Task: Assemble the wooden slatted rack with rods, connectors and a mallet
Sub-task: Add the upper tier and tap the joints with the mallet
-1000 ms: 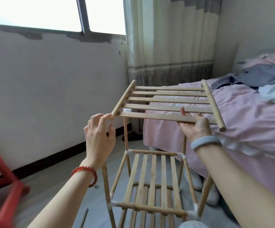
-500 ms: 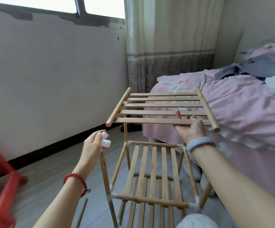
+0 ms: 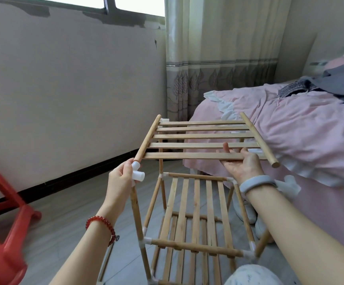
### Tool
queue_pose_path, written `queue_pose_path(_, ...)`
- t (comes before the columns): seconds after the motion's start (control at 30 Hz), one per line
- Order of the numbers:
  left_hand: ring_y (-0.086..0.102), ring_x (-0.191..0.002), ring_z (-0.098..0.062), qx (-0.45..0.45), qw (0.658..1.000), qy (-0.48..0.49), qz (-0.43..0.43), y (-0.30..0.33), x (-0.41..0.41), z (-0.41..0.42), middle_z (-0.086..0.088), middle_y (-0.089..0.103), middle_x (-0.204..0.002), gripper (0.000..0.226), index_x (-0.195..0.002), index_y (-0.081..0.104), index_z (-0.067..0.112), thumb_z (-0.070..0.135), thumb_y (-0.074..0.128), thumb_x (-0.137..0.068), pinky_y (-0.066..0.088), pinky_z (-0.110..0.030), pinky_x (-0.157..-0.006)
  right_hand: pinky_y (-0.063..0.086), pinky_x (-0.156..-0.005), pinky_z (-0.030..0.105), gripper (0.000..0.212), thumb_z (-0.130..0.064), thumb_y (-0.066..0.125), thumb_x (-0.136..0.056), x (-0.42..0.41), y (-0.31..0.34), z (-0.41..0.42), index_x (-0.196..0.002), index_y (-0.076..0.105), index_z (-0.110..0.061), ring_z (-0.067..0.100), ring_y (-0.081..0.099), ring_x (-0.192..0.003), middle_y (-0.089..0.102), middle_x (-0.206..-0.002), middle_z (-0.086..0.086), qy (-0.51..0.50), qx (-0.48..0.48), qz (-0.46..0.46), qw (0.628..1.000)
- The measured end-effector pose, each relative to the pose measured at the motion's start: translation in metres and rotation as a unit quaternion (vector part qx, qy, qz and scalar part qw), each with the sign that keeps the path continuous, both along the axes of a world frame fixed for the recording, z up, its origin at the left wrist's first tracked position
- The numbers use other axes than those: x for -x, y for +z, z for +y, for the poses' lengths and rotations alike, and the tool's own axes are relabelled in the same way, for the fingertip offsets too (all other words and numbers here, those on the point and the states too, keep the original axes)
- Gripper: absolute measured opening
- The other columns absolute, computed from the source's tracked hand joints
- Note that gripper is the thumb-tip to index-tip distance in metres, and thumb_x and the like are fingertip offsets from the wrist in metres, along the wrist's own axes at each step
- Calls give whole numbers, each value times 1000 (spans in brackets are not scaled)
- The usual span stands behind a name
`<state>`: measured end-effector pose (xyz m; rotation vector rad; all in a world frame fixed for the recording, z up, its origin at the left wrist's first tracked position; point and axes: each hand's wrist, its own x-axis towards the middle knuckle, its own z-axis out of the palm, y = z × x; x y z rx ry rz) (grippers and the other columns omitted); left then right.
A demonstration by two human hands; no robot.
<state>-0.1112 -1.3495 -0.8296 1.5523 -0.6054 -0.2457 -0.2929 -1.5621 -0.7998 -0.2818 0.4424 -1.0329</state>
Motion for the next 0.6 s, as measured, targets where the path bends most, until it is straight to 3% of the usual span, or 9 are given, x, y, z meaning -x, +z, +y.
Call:
queue_pose_path(0.33, 44, -68, -10, -6, 1000, 20, -20, 2, 6, -3, -3, 50, -81, 35, -119, 59, 8, 22, 31, -104, 38, -20, -59, 48, -67, 43, 28, -16, 31, -100, 5, 5, 2, -113, 52, -27, 17, 56, -69, 59, -83, 4, -9, -16, 1, 1000)
queue_pose_path(0.6, 43, -69, -10, -8, 999, 23, -27, 2, 10, -3, -2, 49, -82, 34, -116, 59, 10, 22, 29, -104, 38, -20, -60, 51, -65, 39, 20, -20, 34, -98, 11, 5, 2, -108, 52, -21, 16, 57, -61, 58, -89, 8, -12, -21, 23, 999)
